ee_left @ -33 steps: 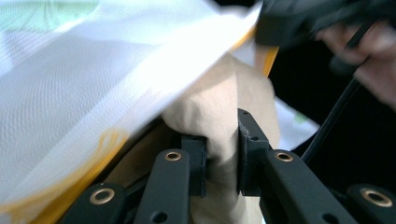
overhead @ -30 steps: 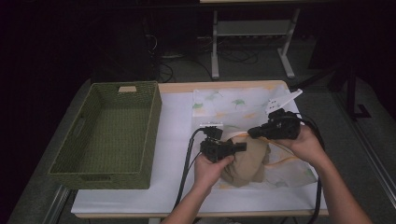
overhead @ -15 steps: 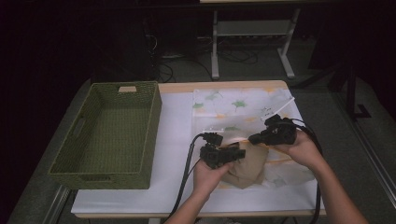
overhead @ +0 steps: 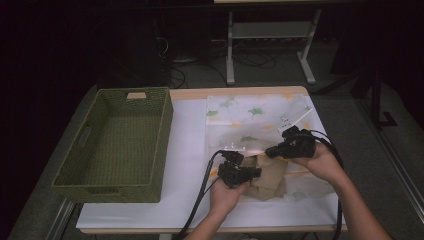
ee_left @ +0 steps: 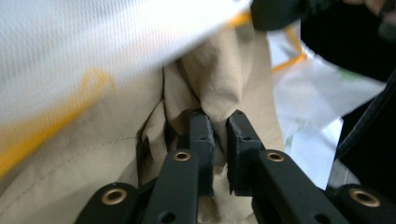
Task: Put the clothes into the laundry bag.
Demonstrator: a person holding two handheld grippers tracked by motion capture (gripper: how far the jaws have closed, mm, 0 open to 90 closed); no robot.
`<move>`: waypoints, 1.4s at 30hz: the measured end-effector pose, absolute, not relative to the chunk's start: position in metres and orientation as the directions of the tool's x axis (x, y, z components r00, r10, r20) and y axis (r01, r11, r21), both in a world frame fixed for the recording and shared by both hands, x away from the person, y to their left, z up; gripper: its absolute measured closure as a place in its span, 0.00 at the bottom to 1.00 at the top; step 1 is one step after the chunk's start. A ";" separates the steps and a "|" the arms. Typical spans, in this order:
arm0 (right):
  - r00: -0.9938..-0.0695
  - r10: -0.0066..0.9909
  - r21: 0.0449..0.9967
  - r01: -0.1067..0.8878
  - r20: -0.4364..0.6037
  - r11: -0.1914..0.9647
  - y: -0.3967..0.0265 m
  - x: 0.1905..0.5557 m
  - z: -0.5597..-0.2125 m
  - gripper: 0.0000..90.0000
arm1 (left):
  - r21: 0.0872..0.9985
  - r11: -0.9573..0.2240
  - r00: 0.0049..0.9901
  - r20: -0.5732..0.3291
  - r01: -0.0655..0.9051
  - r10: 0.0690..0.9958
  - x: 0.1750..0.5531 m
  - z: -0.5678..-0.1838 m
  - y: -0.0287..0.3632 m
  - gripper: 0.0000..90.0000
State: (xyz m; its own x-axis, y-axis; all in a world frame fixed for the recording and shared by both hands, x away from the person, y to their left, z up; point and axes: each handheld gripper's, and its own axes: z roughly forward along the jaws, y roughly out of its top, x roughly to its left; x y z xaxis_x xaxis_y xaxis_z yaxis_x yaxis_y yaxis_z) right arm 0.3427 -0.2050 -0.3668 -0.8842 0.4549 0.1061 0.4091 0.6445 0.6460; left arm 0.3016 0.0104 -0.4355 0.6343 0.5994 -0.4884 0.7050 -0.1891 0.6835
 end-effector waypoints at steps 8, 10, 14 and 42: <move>-0.883 0.461 0.668 0.396 0.087 0.631 -0.210 0.337 -0.353 0.97 | 0.711 -0.048 0.582 -0.534 0.702 0.614 0.312 -0.426 0.016 0.95; -0.879 0.468 0.659 0.407 0.093 0.632 -0.210 0.338 -0.356 0.97 | 0.709 -0.070 0.589 -0.523 0.702 0.616 0.311 -0.429 0.017 0.93; -0.876 0.470 0.643 0.421 0.107 0.639 -0.208 0.341 -0.366 0.97 | 0.702 -0.119 0.606 -0.502 0.702 0.617 0.304 -0.430 0.020 0.84; -0.877 0.470 0.648 0.418 0.105 0.636 -0.212 0.336 -0.371 0.97 | 0.664 -0.146 0.587 -0.508 0.733 0.630 0.309 -0.438 0.009 1.00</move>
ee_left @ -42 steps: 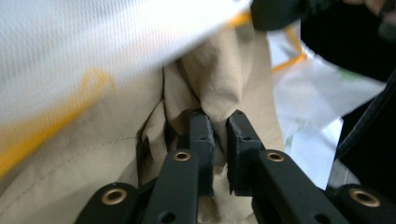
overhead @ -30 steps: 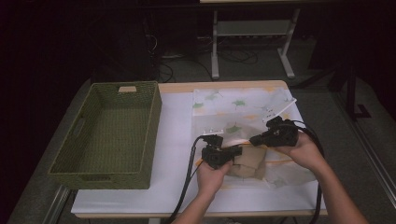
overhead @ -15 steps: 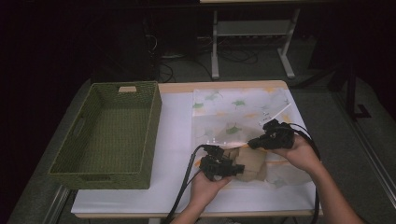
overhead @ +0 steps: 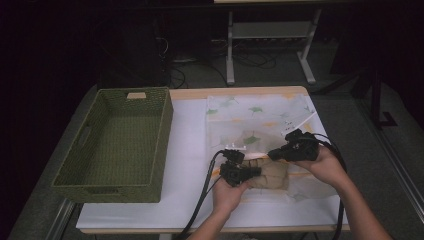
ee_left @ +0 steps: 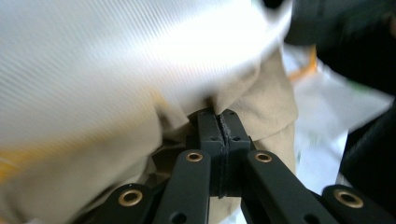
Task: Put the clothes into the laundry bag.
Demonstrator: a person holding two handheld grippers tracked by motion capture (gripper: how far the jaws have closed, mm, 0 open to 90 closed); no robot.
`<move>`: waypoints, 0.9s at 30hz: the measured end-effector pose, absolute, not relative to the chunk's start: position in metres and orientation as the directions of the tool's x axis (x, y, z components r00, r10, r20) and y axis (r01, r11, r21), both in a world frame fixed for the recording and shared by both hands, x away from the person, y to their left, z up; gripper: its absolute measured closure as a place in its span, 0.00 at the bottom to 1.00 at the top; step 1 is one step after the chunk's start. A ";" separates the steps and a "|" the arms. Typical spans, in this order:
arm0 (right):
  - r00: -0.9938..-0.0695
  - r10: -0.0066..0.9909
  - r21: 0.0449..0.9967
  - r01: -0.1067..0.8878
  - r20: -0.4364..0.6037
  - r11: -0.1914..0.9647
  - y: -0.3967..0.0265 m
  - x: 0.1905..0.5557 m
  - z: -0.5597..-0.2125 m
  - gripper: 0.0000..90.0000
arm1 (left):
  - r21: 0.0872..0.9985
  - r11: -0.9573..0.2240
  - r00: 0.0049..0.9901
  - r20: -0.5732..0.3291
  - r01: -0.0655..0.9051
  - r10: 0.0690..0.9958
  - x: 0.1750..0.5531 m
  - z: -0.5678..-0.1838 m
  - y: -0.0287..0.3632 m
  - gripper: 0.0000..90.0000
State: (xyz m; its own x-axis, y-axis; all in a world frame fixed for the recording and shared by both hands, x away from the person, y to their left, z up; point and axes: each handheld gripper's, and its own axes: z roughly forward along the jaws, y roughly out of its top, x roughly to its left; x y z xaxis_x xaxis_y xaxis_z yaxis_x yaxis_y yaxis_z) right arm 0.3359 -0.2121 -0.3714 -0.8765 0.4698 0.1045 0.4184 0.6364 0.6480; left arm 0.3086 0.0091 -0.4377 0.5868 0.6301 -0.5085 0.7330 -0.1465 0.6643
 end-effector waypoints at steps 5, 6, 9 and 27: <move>-0.875 0.473 0.651 0.419 0.104 0.633 -0.215 0.334 -0.370 0.96 | 0.662 -0.185 0.600 -0.478 0.726 0.642 0.305 -0.441 0.009 0.99; -0.874 0.473 0.653 0.420 0.106 0.630 -0.216 0.334 -0.370 0.96 | 0.658 -0.180 0.597 -0.490 0.731 0.635 0.304 -0.443 0.010 0.97; -0.871 0.480 0.655 0.424 0.105 0.625 -0.220 0.333 -0.372 0.95 | 0.632 -0.179 0.597 -0.546 0.754 0.588 0.302 -0.445 0.009 0.74; -0.867 0.486 0.647 0.433 0.109 0.627 -0.228 0.327 -0.379 0.91 | 0.640 -0.271 0.637 -0.452 0.719 0.624 0.298 -0.451 -0.013 1.00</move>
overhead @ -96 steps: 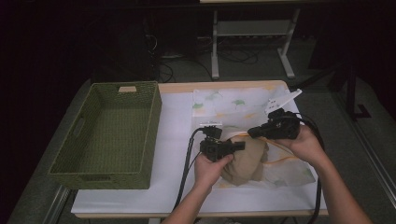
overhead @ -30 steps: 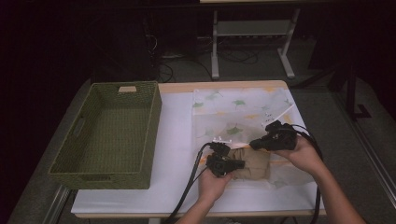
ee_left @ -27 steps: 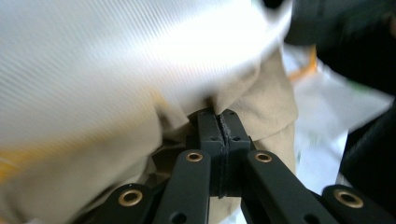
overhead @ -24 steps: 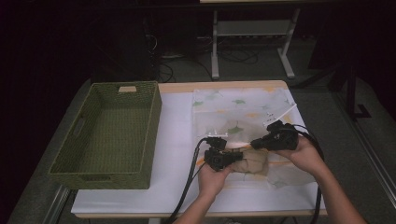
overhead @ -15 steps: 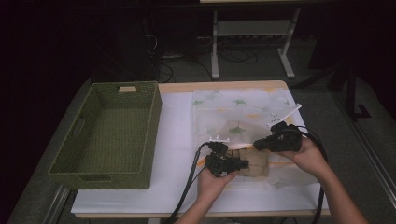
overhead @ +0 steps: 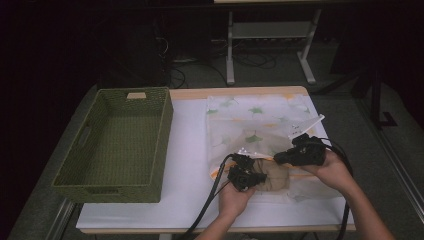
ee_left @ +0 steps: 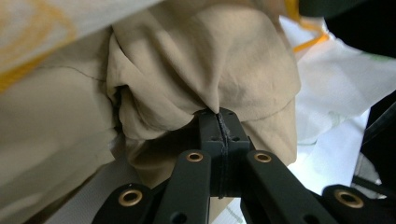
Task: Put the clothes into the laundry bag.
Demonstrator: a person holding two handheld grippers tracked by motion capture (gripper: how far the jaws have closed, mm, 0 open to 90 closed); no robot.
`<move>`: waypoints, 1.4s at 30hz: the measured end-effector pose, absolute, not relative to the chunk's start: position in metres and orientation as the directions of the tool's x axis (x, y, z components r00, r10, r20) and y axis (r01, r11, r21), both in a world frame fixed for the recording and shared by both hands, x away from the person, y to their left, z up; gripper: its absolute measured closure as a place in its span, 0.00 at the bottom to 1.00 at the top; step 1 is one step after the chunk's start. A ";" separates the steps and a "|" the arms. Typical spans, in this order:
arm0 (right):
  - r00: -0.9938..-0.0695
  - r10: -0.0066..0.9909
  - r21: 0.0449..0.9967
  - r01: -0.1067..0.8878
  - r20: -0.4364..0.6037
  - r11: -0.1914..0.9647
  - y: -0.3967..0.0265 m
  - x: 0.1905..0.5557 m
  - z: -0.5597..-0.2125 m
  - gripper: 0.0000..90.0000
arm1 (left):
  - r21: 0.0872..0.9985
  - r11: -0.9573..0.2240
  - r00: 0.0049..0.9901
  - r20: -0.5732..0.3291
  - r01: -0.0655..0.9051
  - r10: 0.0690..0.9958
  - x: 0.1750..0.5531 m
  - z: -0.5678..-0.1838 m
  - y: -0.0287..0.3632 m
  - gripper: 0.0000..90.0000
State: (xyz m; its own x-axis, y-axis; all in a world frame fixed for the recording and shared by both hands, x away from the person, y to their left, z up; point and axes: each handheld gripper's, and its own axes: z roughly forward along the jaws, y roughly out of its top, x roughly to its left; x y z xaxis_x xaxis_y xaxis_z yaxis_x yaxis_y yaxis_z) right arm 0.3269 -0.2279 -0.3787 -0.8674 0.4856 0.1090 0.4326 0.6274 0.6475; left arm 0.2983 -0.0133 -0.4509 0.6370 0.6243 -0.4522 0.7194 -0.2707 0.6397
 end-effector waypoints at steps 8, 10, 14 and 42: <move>-0.876 0.473 0.704 0.391 0.088 0.593 -0.239 0.309 -0.368 0.84 | 0.655 -0.263 0.658 -0.476 0.708 0.584 0.288 -0.442 0.000 0.77; -0.881 0.466 0.711 0.377 0.078 0.594 -0.241 0.302 -0.370 0.83 | 0.655 -0.276 0.667 -0.474 0.703 0.575 0.285 -0.443 0.001 0.65; -0.894 0.441 0.703 0.365 0.081 0.610 -0.241 0.289 -0.377 0.79 | 0.632 -0.331 0.679 -0.449 0.701 0.580 0.283 -0.447 -0.004 0.56; -0.951 0.310 0.577 0.255 0.003 0.776 -0.204 0.259 -0.453 0.88 | 0.603 -0.275 0.627 -0.510 0.749 0.588 0.289 -0.447 -0.006 0.65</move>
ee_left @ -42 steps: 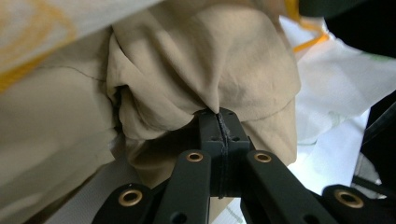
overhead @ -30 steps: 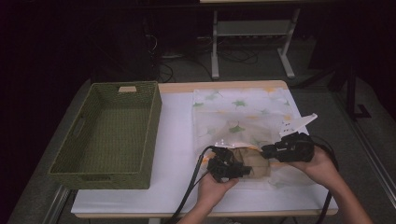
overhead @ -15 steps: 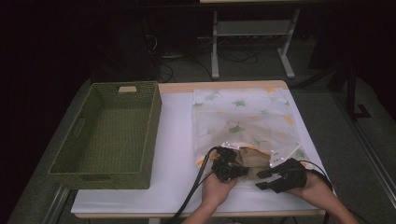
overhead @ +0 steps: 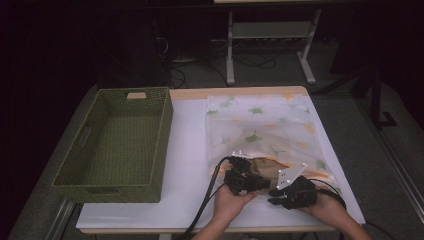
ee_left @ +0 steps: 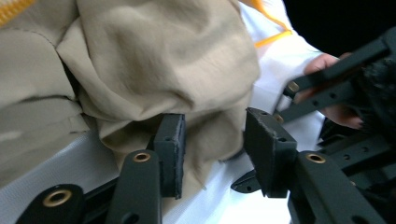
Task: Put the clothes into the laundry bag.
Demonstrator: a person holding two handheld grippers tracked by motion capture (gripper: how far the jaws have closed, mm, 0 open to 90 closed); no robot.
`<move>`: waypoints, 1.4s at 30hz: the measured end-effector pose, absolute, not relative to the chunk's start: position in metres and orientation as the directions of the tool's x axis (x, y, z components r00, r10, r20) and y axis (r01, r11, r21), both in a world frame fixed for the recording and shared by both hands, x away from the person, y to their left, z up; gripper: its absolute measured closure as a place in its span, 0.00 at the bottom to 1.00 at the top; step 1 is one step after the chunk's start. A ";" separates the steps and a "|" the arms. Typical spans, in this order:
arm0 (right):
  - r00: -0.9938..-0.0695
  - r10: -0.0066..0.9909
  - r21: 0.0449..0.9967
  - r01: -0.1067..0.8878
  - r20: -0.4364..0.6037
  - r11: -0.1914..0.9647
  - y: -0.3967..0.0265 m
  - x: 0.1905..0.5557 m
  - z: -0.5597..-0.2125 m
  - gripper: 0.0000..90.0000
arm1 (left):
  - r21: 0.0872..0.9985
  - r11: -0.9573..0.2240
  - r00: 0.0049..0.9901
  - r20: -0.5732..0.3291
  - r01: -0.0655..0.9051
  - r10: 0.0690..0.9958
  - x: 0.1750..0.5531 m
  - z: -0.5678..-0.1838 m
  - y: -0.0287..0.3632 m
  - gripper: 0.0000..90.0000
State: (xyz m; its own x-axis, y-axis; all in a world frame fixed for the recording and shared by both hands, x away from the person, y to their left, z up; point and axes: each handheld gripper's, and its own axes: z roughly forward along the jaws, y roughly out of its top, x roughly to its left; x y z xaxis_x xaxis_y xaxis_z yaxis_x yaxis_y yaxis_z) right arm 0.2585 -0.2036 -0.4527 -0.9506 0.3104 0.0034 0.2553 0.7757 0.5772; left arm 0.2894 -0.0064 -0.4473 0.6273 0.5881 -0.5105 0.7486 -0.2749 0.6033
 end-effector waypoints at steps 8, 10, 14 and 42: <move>-0.953 0.298 0.582 0.272 0.054 0.766 -0.205 0.257 -0.453 1.00 | 0.620 -0.279 0.628 -0.462 0.734 0.627 0.290 -0.453 -0.014 1.00; -0.959 0.275 0.575 0.264 0.071 0.774 -0.205 0.255 -0.453 1.00 | 0.619 -0.275 0.625 -0.463 0.735 0.628 0.291 -0.452 -0.013 1.00; -0.959 0.275 0.582 0.258 0.061 0.771 -0.206 0.252 -0.451 1.00 | 0.621 -0.258 0.616 -0.473 0.740 0.630 0.291 -0.449 -0.008 1.00; -0.968 0.251 0.568 0.223 0.030 0.792 -0.197 0.246 -0.452 1.00 | 0.583 -0.304 0.610 -0.445 0.753 0.656 0.280 -0.452 -0.011 0.60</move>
State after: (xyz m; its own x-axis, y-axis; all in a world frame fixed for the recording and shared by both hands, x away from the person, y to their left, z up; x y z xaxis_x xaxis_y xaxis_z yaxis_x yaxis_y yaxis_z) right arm 0.2459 -0.1968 -0.4518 -0.9675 0.2510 0.0298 0.2230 0.7924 0.5677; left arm 0.2804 -0.0113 -0.4520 0.6097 0.6556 -0.4455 0.7533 -0.3044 0.5830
